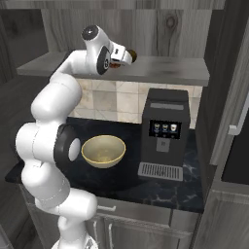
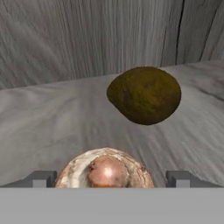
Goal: Pick the mushroom from the cabinet and place it in the bowl. Then pick the bowl and place it in the sink. Then turn on the sink facuet.
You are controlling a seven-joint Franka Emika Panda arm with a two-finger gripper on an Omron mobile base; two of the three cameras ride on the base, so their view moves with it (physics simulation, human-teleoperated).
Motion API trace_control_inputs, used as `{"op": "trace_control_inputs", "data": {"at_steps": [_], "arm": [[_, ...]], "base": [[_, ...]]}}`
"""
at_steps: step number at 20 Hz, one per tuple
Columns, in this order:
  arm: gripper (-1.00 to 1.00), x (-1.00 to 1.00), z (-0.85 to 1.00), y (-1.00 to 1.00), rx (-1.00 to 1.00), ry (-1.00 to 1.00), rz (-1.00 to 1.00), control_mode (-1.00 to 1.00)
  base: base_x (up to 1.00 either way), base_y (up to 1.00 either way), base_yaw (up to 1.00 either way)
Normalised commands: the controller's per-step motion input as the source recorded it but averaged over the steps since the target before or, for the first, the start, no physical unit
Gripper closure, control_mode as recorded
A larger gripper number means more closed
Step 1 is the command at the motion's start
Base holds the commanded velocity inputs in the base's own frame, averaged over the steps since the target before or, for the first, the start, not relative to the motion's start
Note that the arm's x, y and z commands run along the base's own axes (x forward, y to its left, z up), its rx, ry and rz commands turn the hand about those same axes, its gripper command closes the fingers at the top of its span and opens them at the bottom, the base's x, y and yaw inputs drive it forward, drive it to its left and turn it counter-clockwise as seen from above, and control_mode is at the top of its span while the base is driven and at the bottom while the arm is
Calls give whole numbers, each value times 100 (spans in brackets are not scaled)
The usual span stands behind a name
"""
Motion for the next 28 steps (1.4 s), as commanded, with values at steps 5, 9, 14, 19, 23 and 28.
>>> {"op": "trace_control_inputs", "data": {"at_steps": [5,9,14,19,23,28], "arm": [[100,-10,-3,0,0,1,0,-100],[100,-84,-1,4,-2,-15,0,-100],[100,-100,-6,0,-1,-19,0,-100],[100,-100,0,0,0,-6,-1,-100],[100,-100,-15,0,1,23,-4,-100],[100,-100,-41,2,2,40,-2,-100]], "base": [[0,0,0],[0,0,0],[0,0,0],[0,0,0],[0,0,0],[0,0,0]]}}
